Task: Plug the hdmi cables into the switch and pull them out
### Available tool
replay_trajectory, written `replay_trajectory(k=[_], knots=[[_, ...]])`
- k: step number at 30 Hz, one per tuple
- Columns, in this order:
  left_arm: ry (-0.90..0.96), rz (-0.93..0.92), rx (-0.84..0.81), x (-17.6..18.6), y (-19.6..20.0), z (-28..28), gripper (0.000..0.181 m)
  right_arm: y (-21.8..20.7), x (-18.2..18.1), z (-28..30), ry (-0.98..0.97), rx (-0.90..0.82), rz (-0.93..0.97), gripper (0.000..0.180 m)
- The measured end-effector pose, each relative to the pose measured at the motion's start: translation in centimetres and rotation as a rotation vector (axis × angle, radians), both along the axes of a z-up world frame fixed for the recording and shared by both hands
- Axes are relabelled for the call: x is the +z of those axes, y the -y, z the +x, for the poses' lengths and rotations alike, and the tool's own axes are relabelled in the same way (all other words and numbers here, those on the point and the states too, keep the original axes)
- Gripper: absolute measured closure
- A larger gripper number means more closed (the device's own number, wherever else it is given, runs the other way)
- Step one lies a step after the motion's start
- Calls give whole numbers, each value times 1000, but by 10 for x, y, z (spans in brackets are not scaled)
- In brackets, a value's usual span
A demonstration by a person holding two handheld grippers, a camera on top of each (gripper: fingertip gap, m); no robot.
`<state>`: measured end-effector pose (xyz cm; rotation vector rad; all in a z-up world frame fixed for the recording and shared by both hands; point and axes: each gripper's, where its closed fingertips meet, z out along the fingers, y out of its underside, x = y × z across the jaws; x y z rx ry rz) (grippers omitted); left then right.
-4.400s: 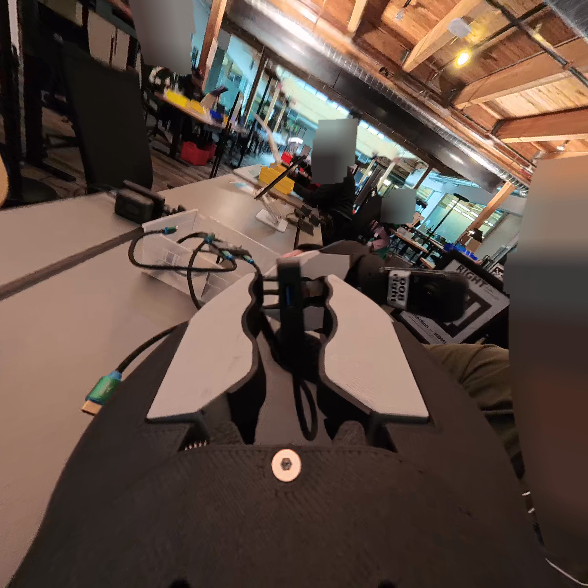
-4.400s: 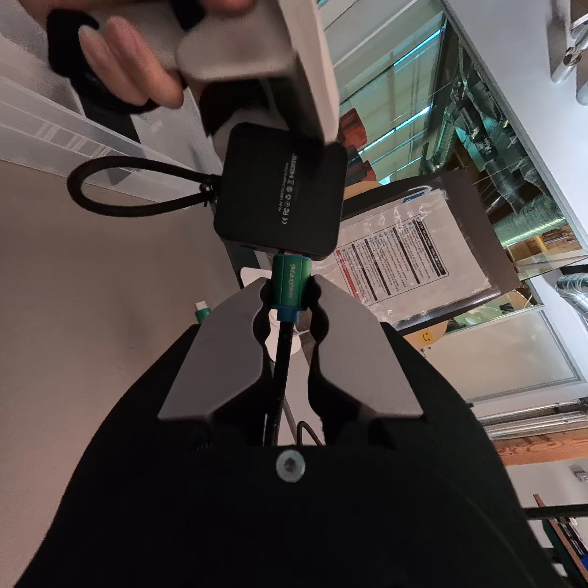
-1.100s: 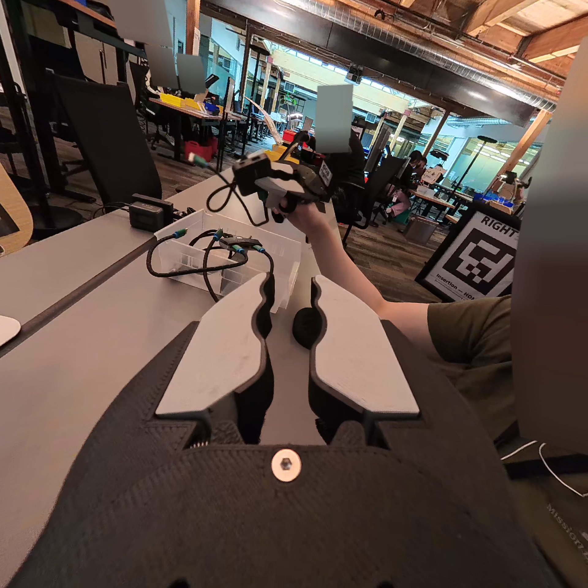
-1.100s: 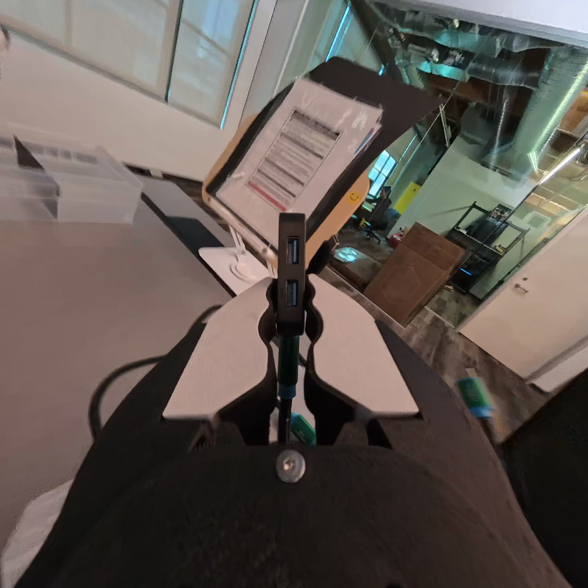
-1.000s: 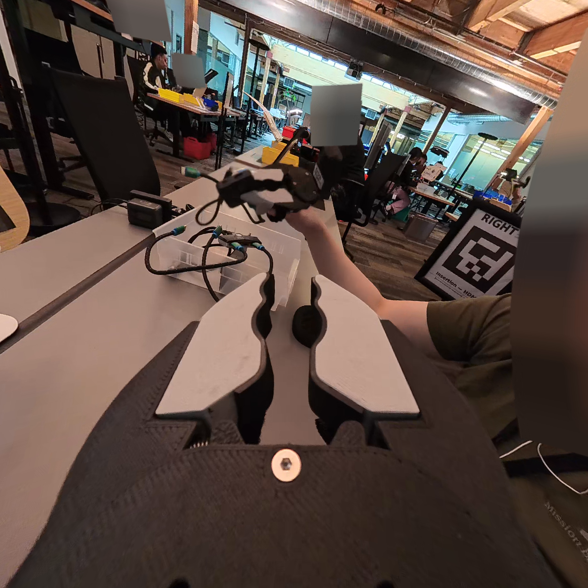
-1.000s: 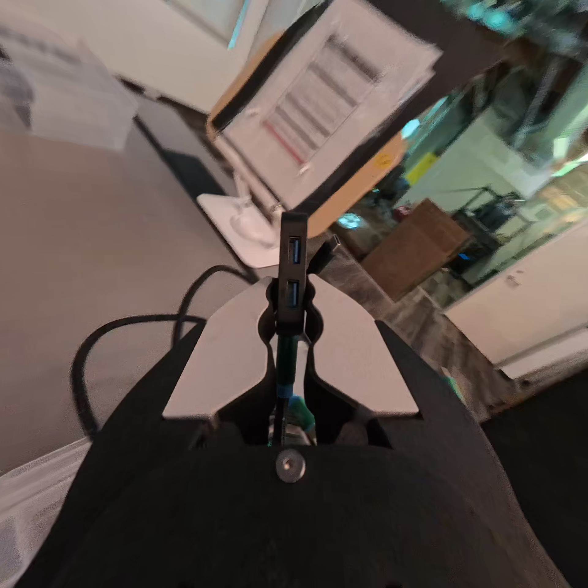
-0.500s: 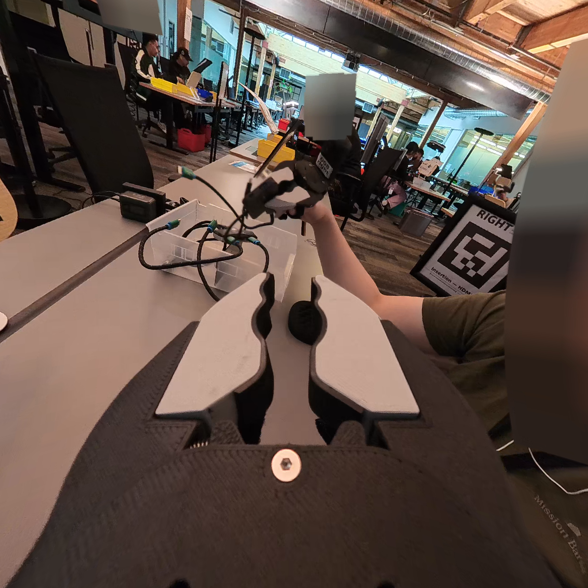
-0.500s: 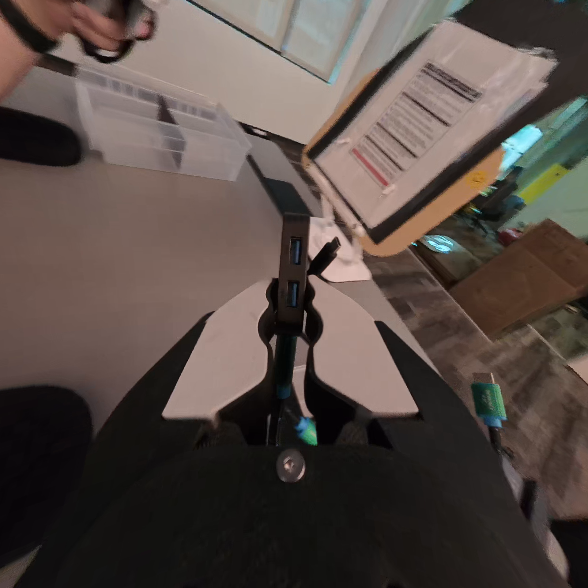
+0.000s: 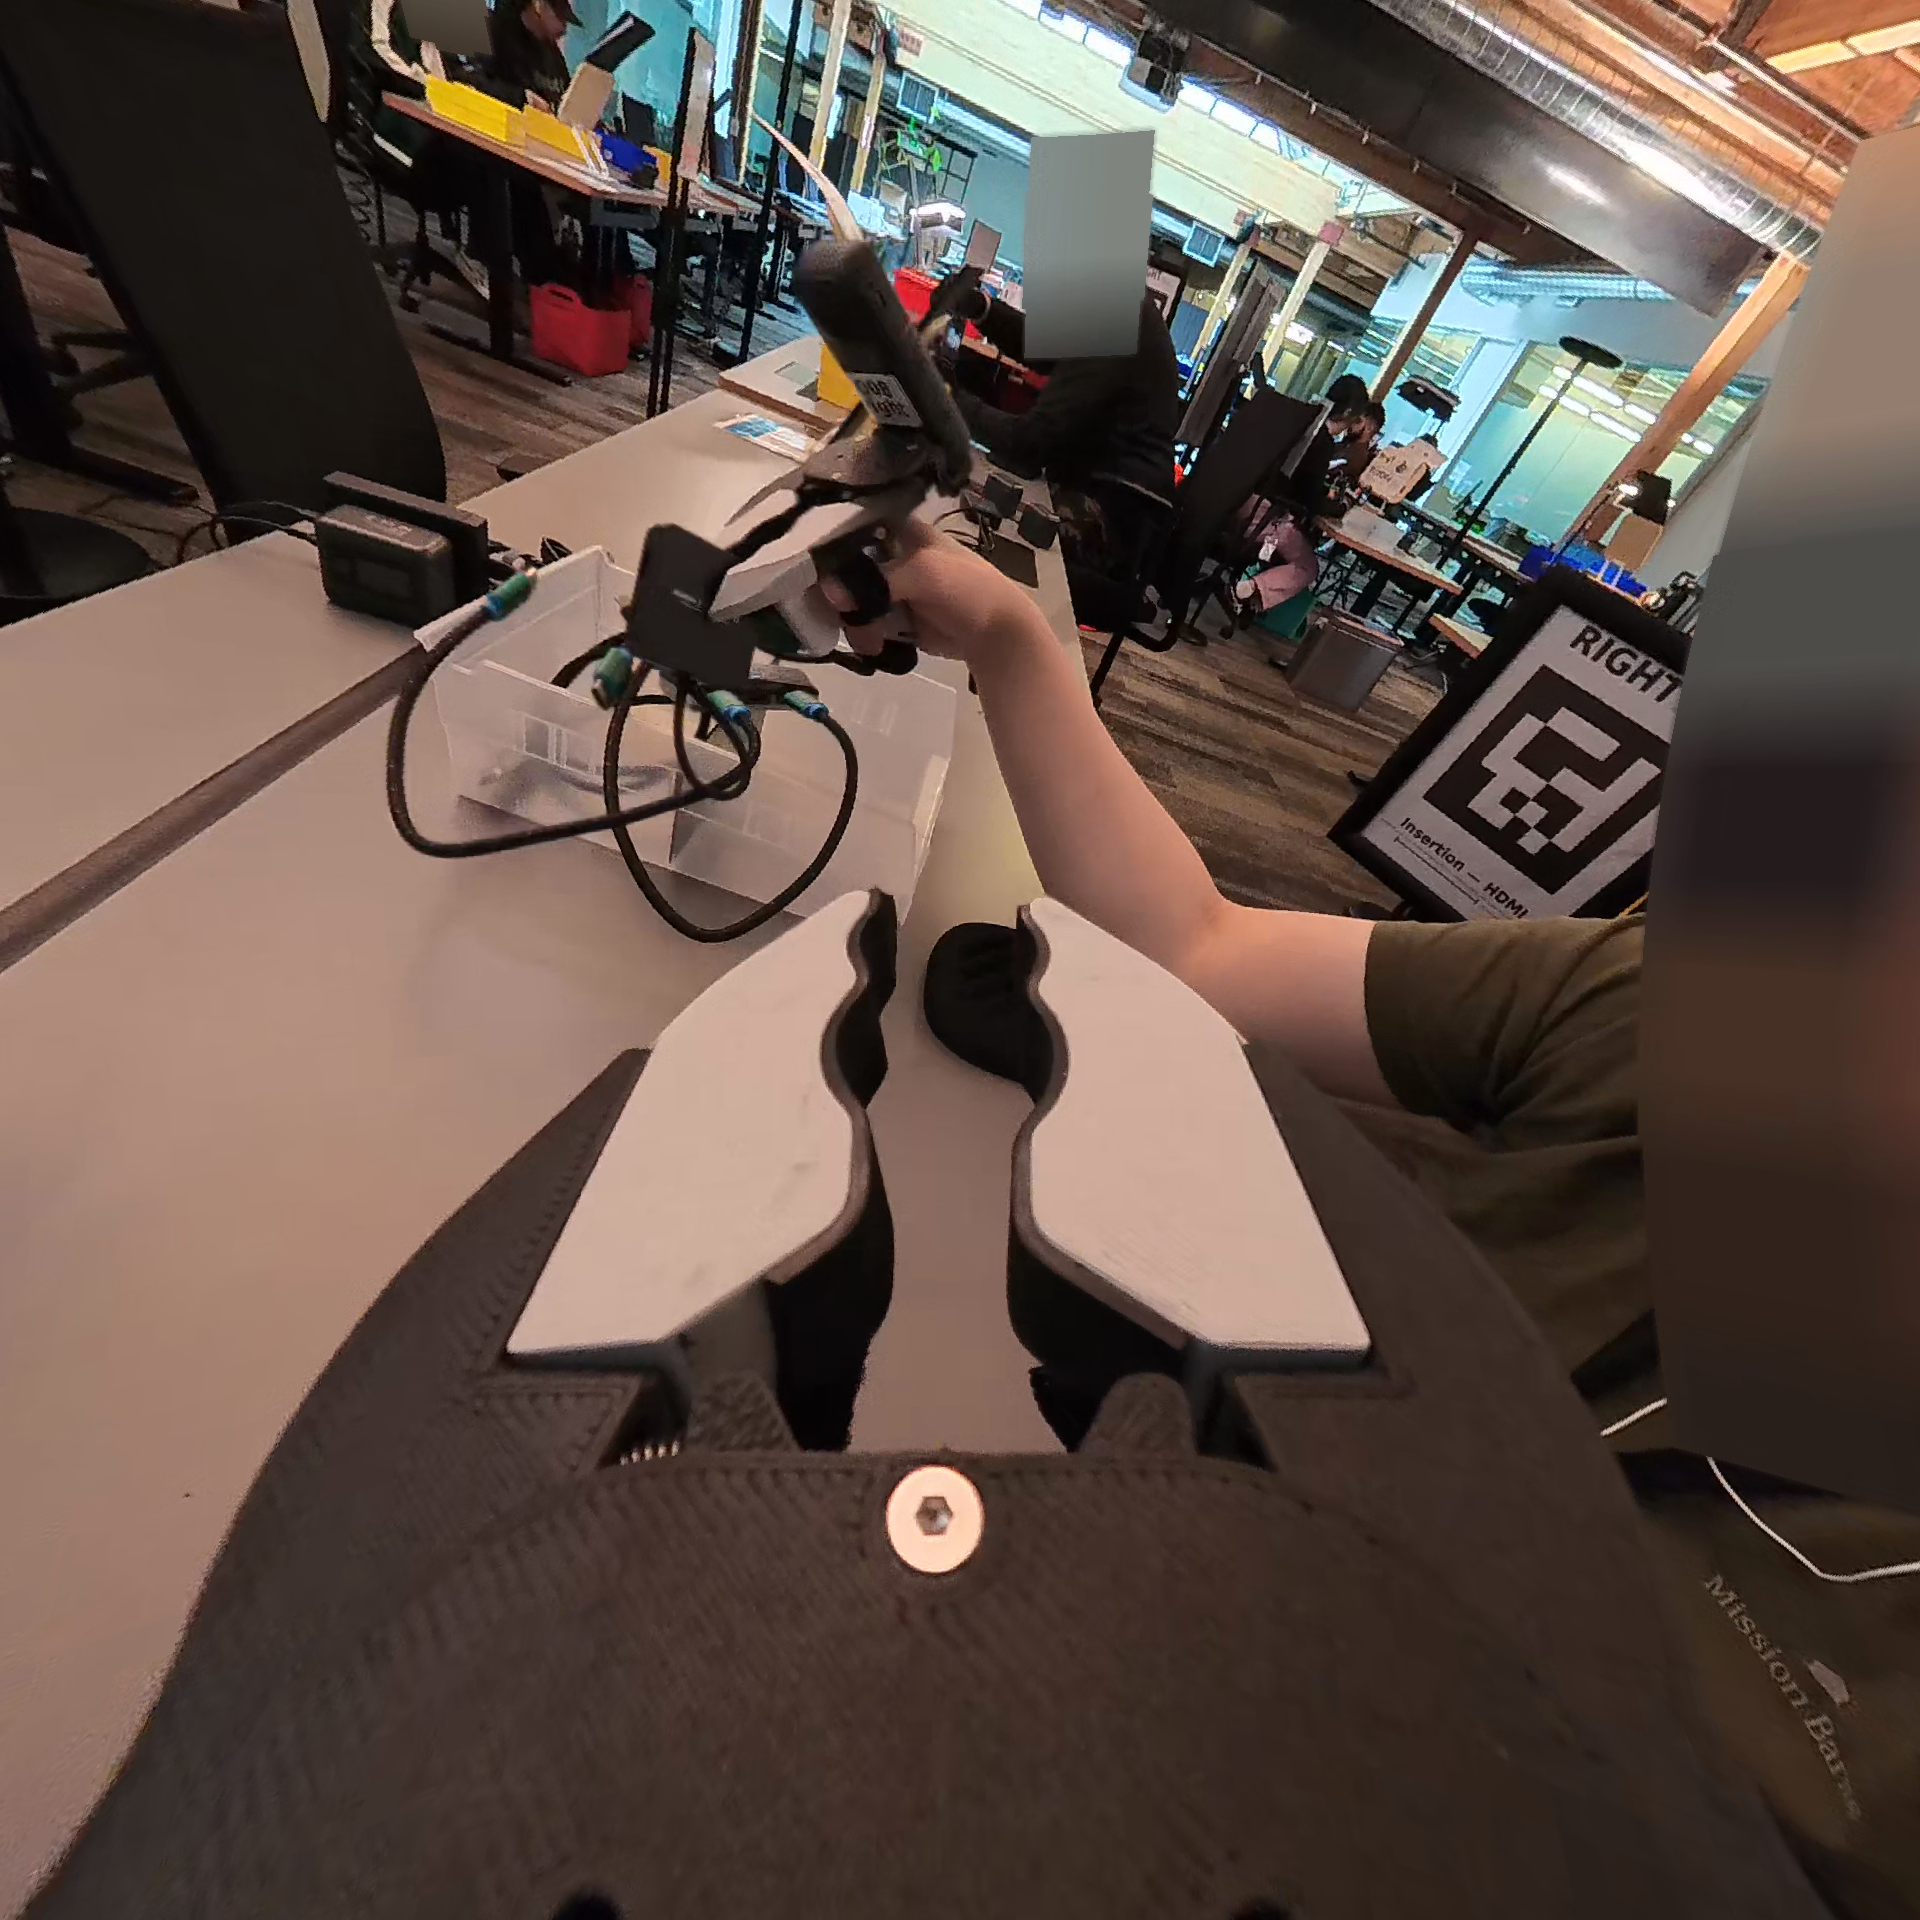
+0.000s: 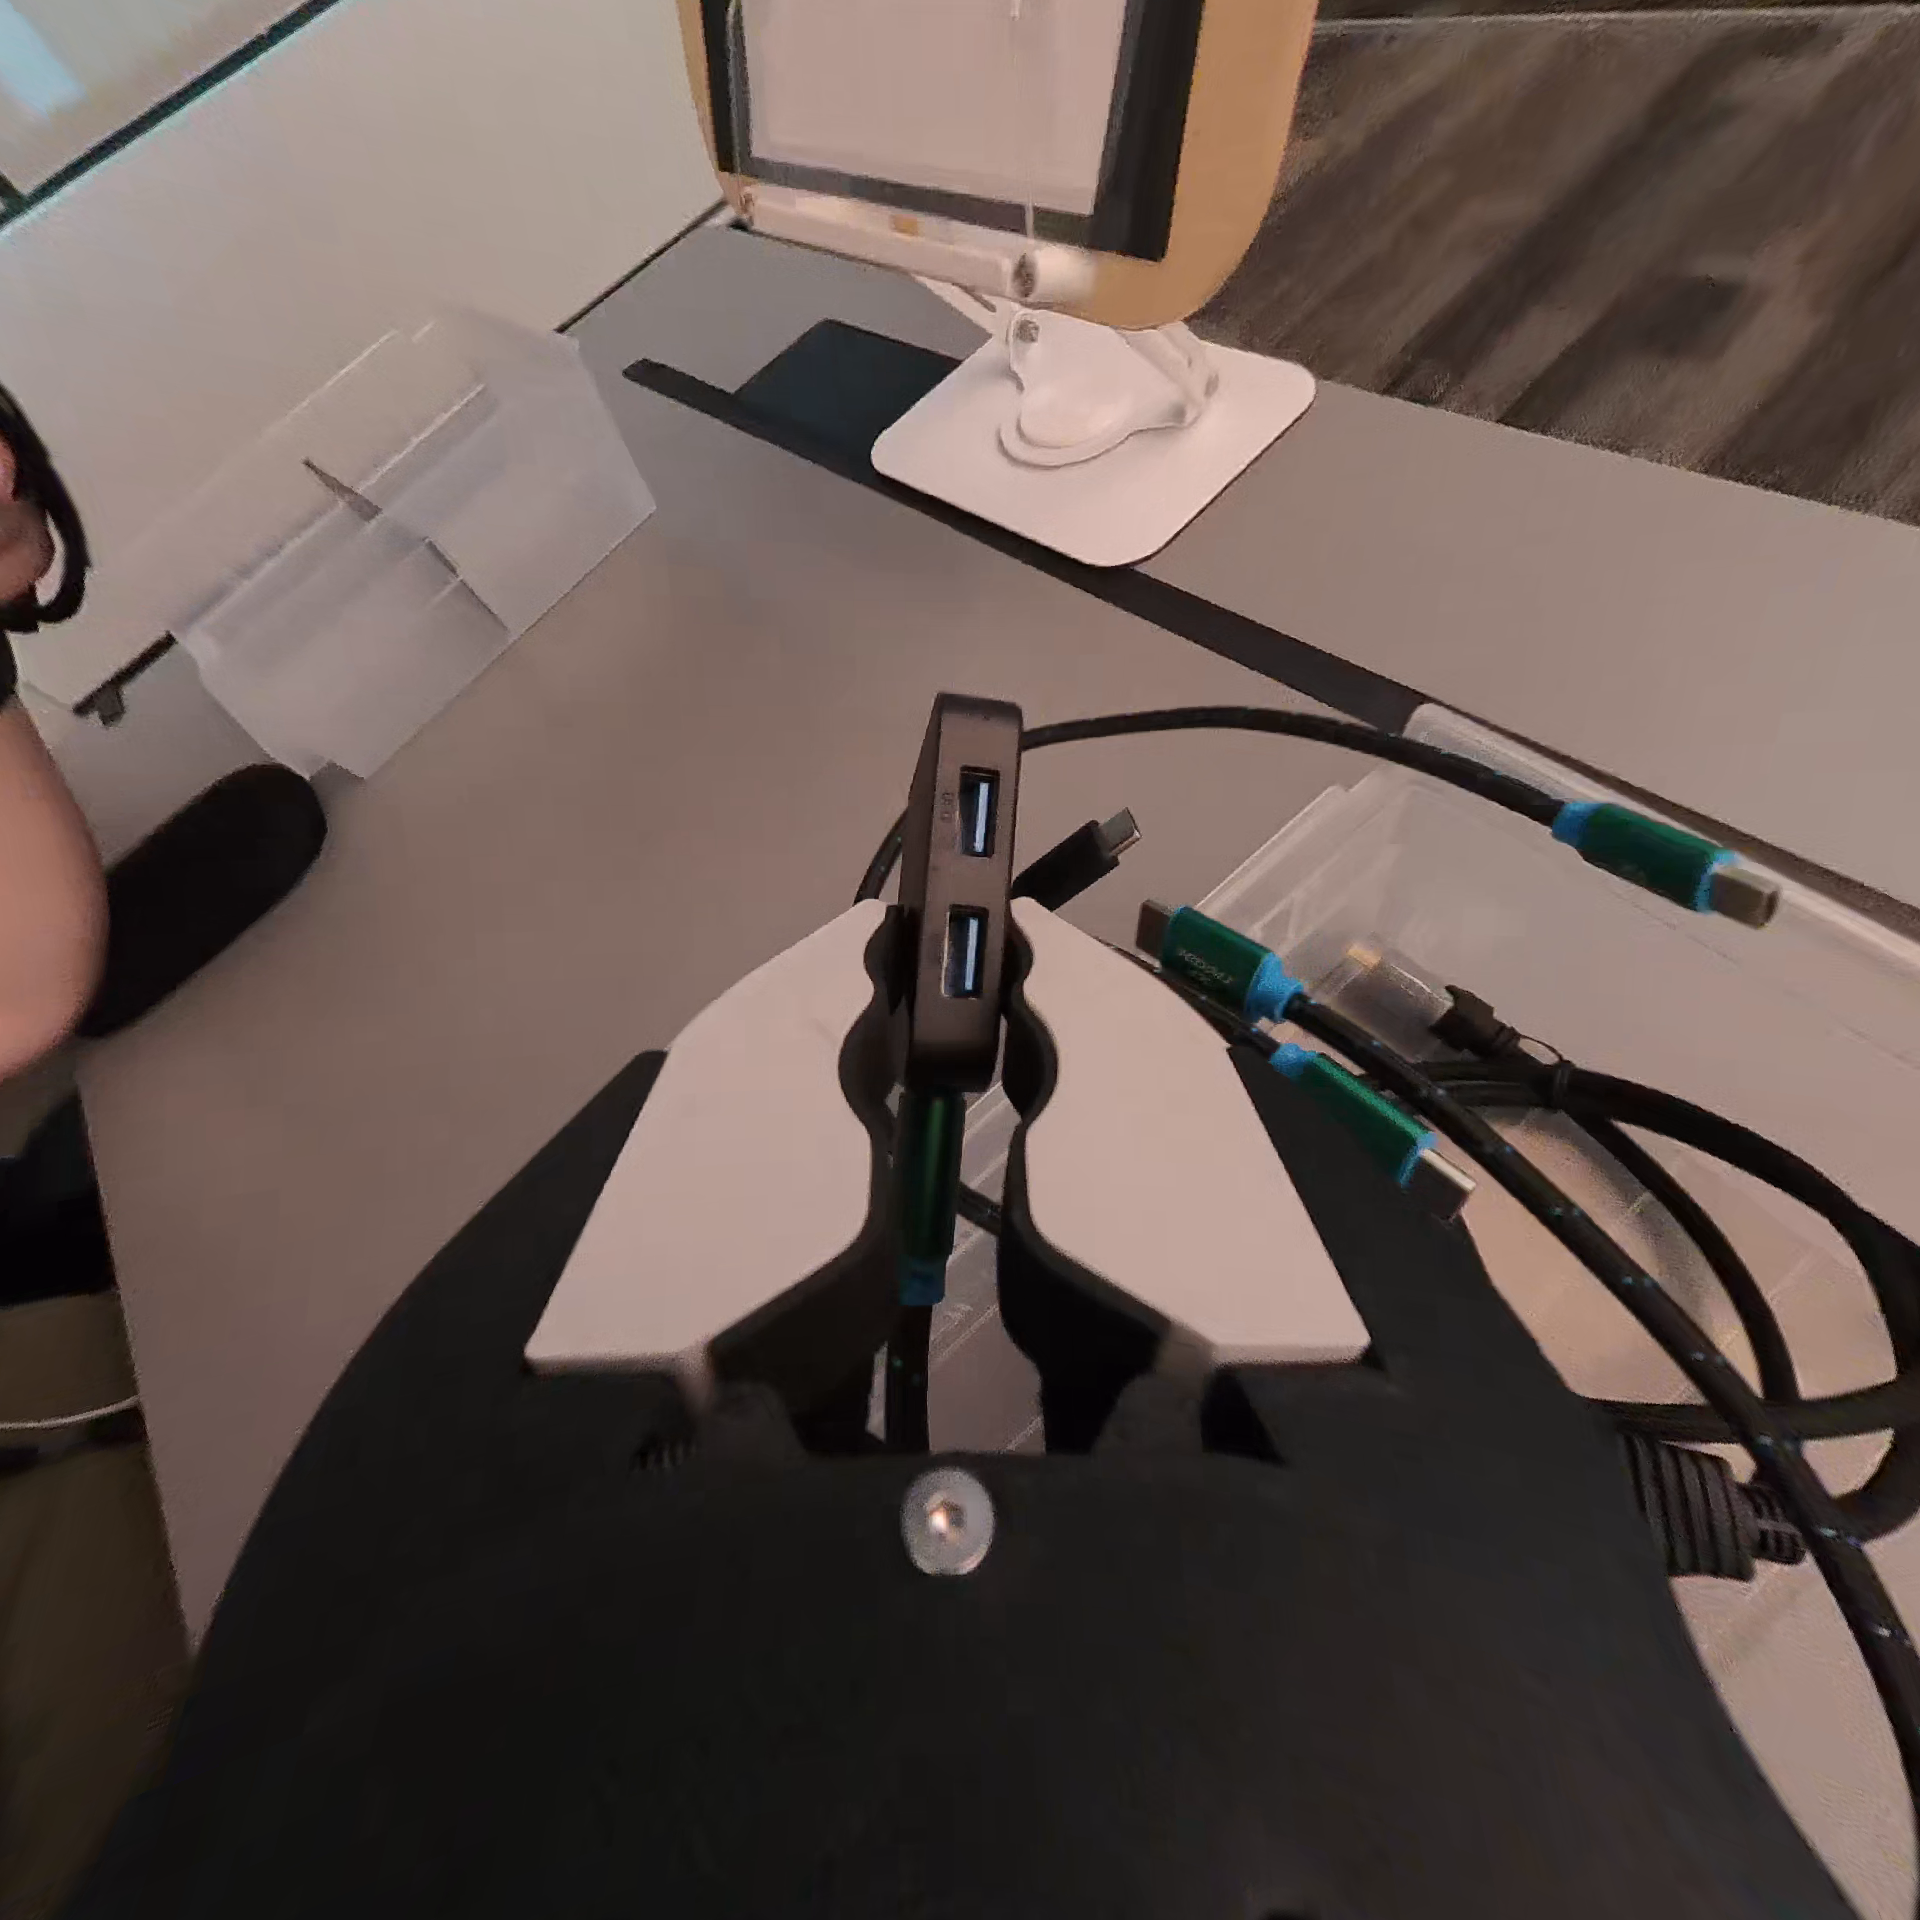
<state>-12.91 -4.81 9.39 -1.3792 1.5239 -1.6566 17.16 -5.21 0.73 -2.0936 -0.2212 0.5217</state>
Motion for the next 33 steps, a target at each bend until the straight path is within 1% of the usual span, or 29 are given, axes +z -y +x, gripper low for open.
replay_trajectory(k=[4, 7, 9, 13, 17, 20, 25, 30, 33], knots=[[-13, -5, -4, -3, 1, 2, 160, 1, 9, 9, -182, -59, -20, 165], [-24, -2, -6, -6, 1, 4, 160, -1, 7, 46, -196, -252, 3, 165], [-27, -3, -10, -6, 3, 5, 160, 1, 0, 54, -150, -257, 1, 164], [-38, 2, -17, -9, 5, 7, 160, 4, -15, 46, -5, -149, -22, 163], [-44, 3, -22, -10, 7, 7, 160, 3, -15, 50, 52, -178, -27, 163], [-44, 3, -21, -10, 7, 7, 160, 1, -13, 53, 50, -230, -32, 164], [-40, 3, -20, -8, 7, 6, 160, 3, -11, 52, 26, -248, -42, 165], [-37, 1, -23, -7, 7, 5, 160, 4, 14, 54, 106, -268, 83, 165], [-39, 2, -23, -7, 7, 5, 160, 9, 16, 54, 141, -283, 77, 165]])
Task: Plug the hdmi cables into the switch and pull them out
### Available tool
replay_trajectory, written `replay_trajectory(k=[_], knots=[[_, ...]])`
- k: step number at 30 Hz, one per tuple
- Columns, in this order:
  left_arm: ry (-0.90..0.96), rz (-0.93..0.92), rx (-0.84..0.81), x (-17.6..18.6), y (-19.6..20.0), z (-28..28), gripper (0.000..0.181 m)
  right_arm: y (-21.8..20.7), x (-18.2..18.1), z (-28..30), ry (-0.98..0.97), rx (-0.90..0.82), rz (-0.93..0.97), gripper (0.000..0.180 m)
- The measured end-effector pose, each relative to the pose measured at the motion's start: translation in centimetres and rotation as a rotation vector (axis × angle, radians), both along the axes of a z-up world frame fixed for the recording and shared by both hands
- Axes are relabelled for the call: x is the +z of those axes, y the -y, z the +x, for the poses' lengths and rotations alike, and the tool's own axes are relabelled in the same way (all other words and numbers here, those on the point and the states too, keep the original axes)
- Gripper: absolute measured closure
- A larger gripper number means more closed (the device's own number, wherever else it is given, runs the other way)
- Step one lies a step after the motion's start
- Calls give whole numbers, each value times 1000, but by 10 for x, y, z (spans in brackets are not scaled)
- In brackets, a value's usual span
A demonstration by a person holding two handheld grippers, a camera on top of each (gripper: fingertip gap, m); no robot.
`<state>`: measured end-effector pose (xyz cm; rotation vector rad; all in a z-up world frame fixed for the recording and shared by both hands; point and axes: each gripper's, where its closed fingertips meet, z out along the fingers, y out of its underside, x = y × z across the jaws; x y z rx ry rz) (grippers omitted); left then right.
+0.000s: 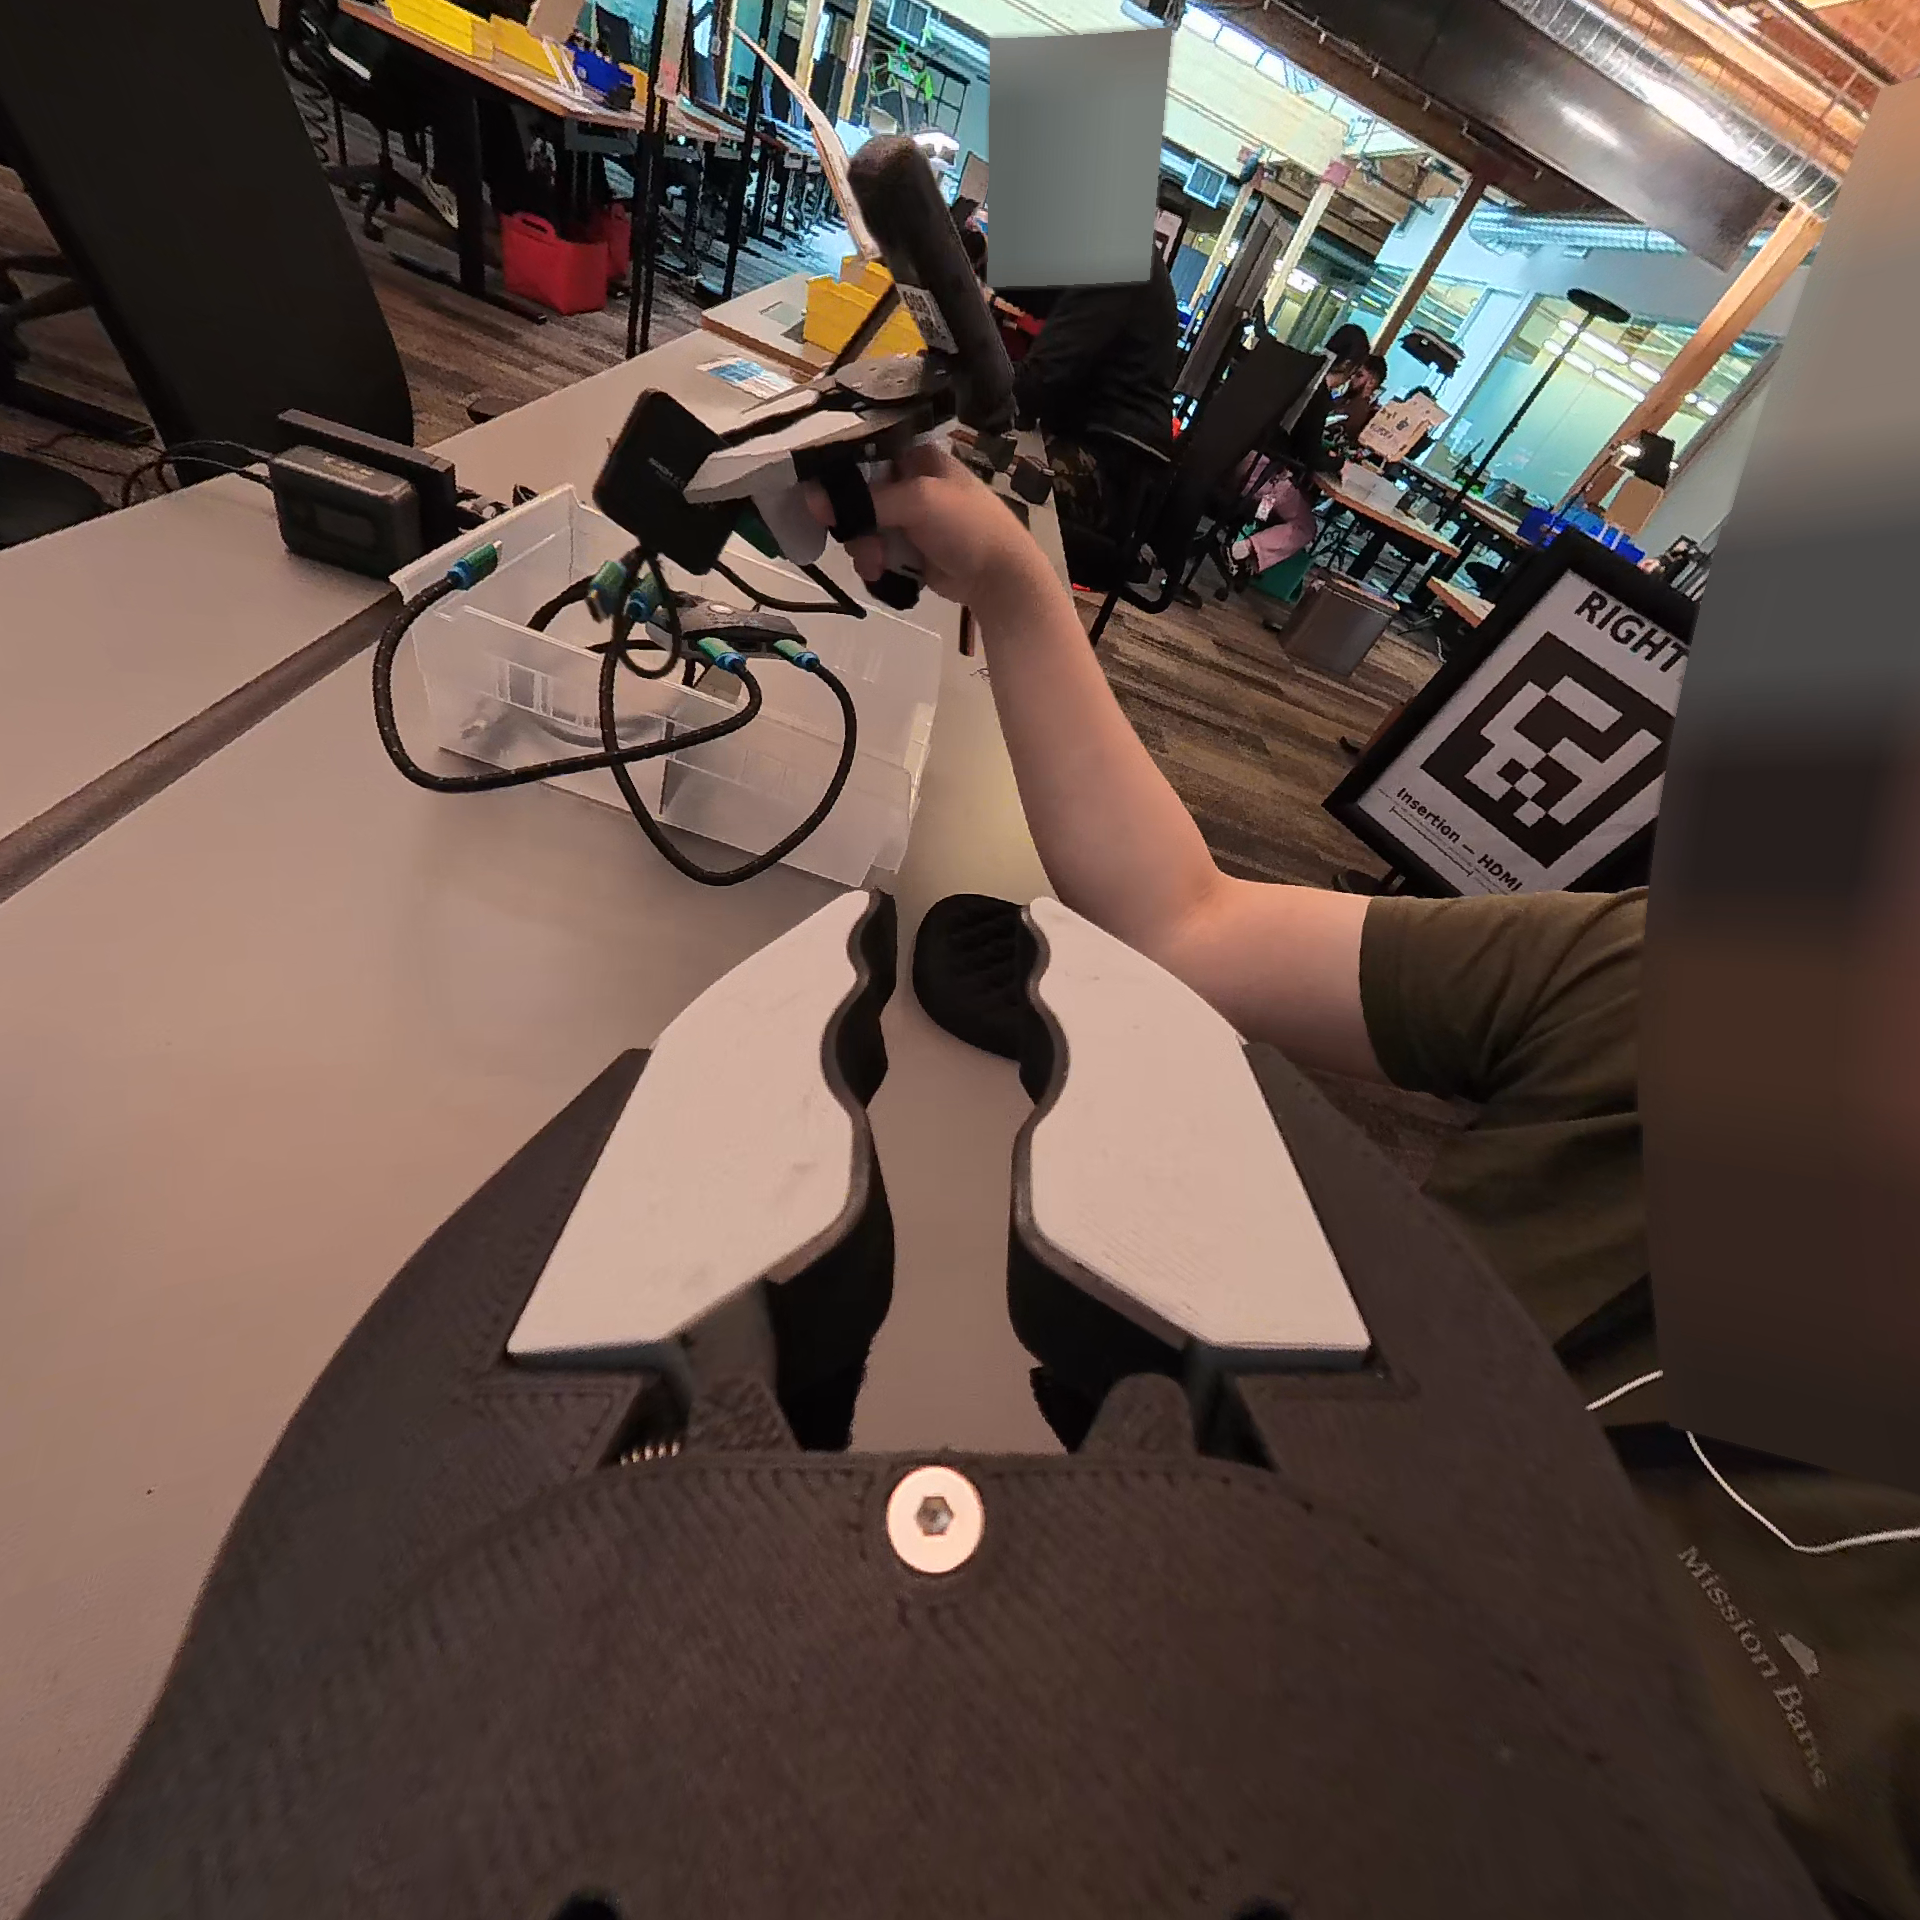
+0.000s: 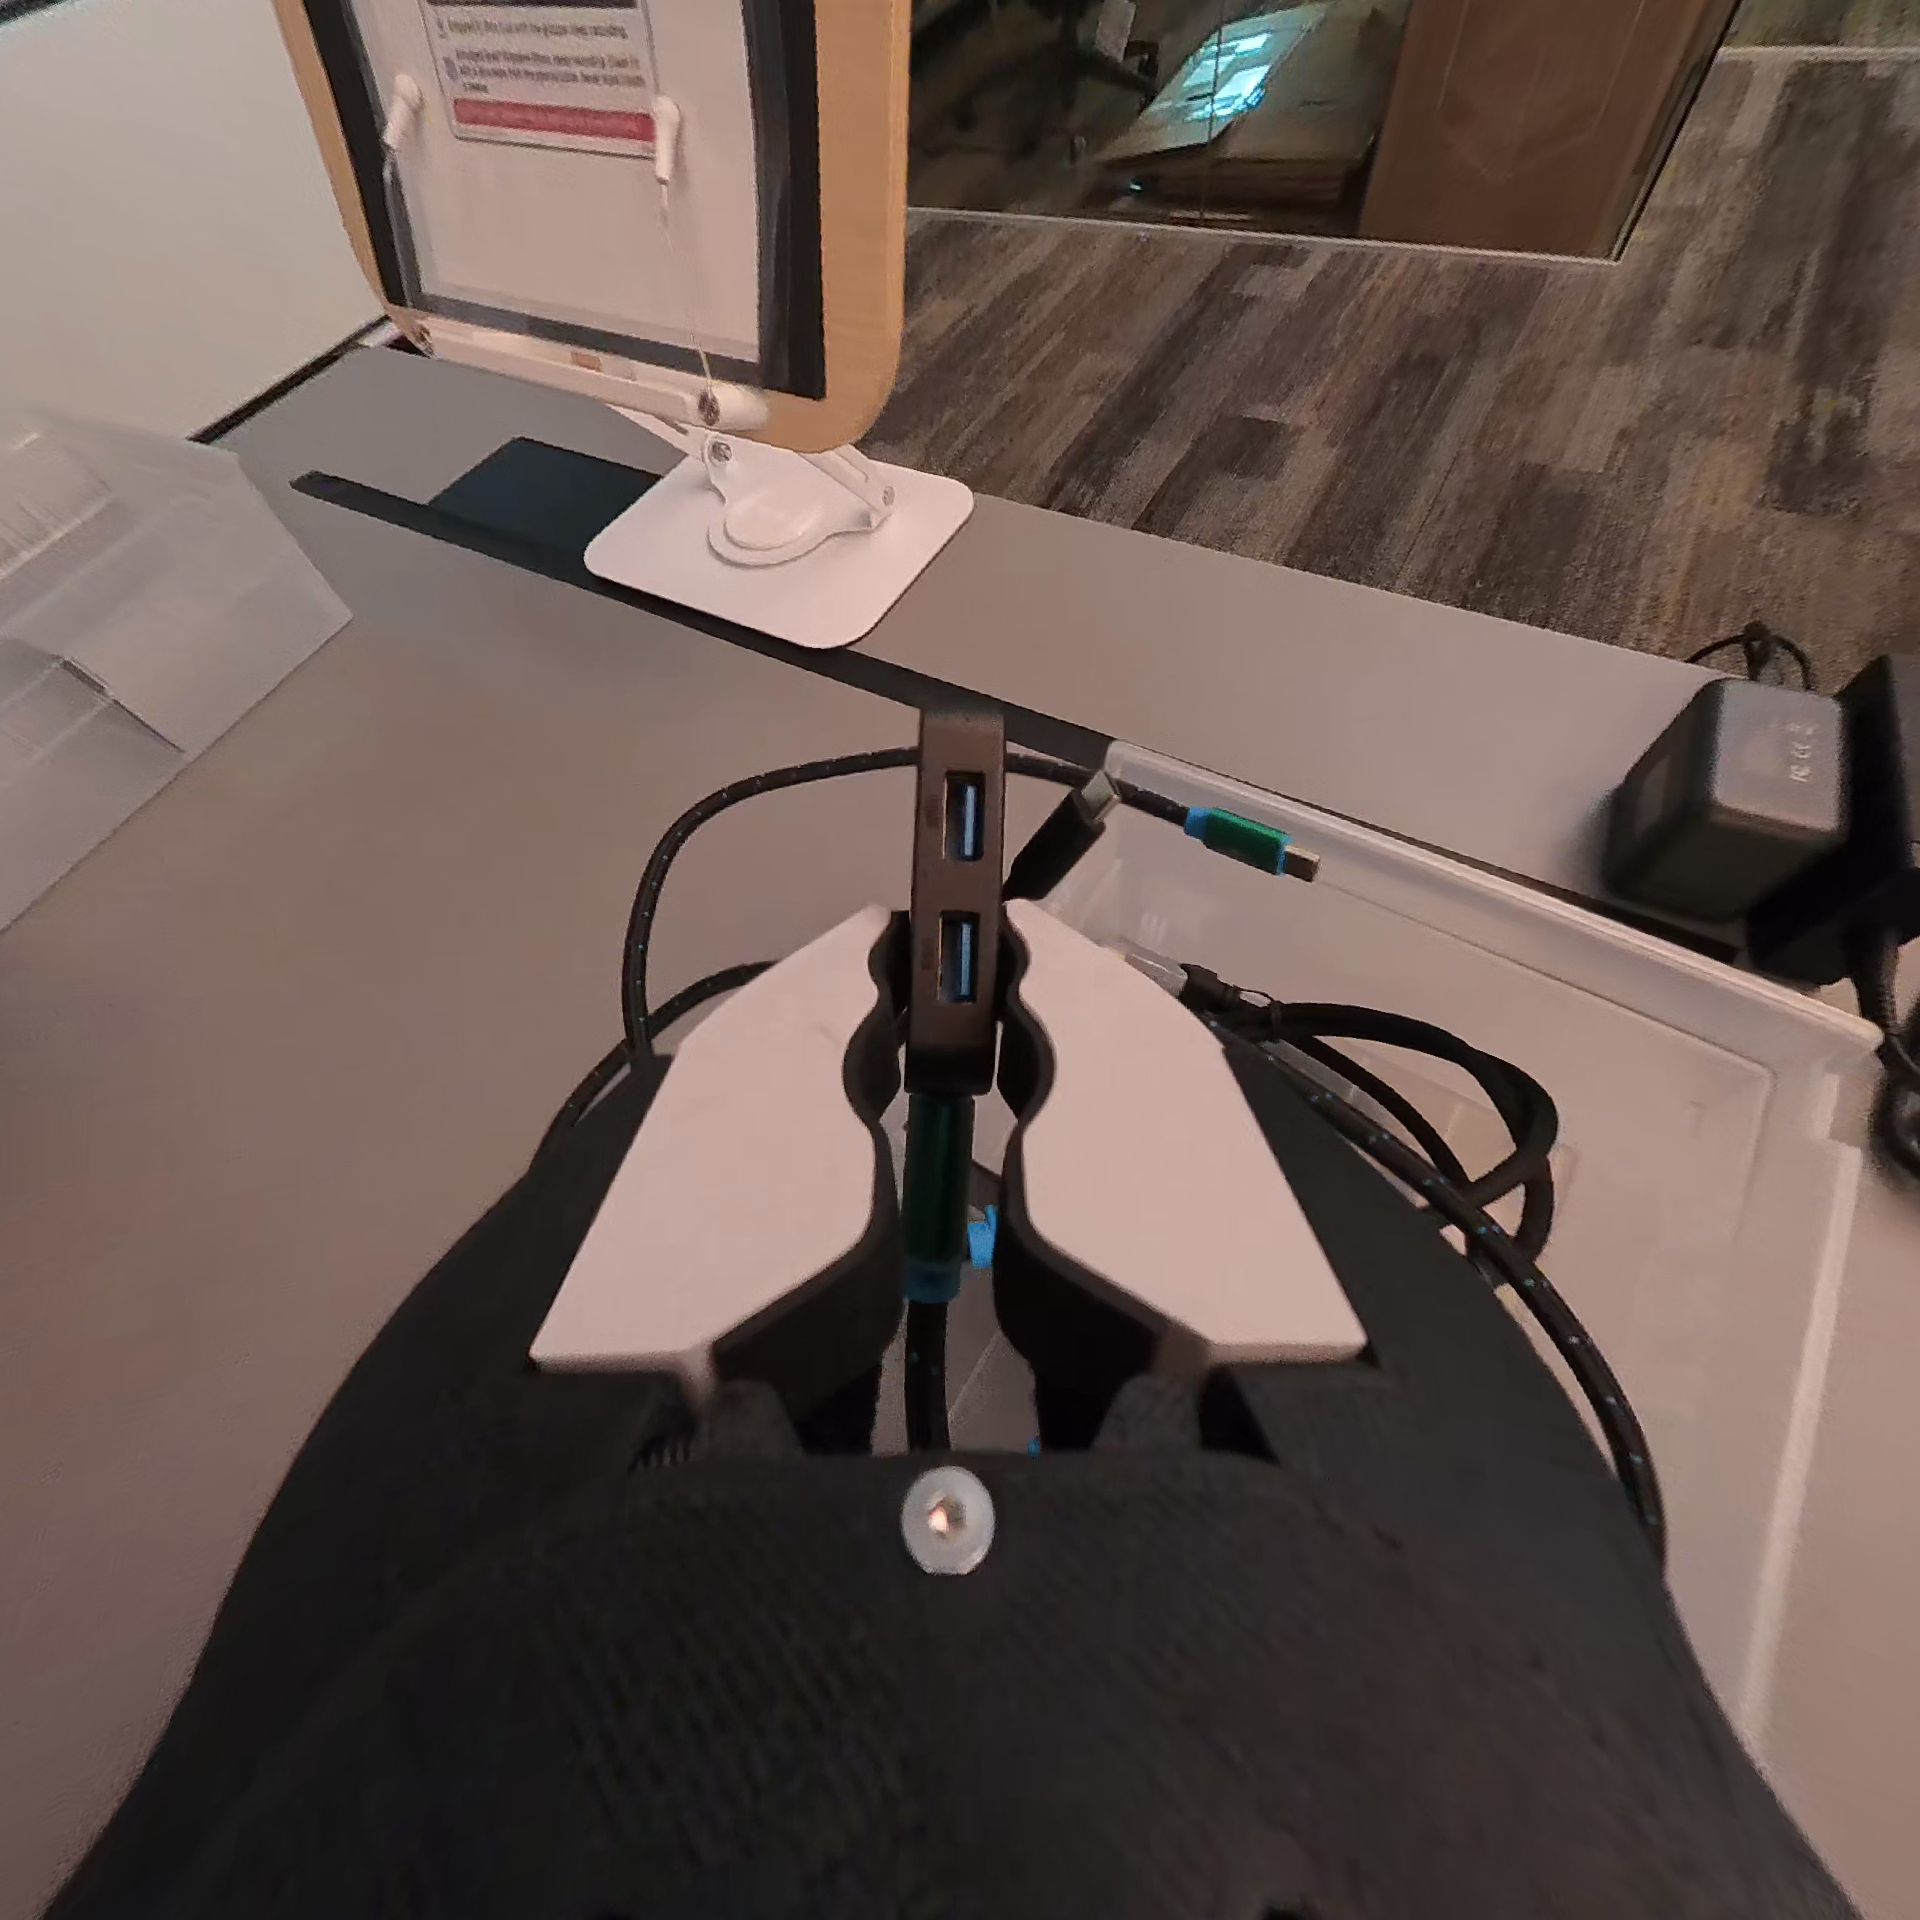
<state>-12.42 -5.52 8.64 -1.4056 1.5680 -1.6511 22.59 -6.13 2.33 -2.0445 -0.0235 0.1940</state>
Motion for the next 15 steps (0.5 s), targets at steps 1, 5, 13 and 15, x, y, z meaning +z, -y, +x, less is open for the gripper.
replay_trajectory(k=[1, 5, 13, 15], knots=[[0, -2, -1, 0, 0, 0, 160, 1, -1, 1, 5, -10, -6, 165], [-6, 0, -4, -1, 1, 1, 160, 1, -2, 3, 10, -27, -12, 165], [-12, -7, -7, -3, 1, 2, 160, 1, -4, 12, -58, -84, -10, 165], [-13, -6, -8, -3, 1, 2, 160, 3, -6, 17, -93, -109, -15, 166]])
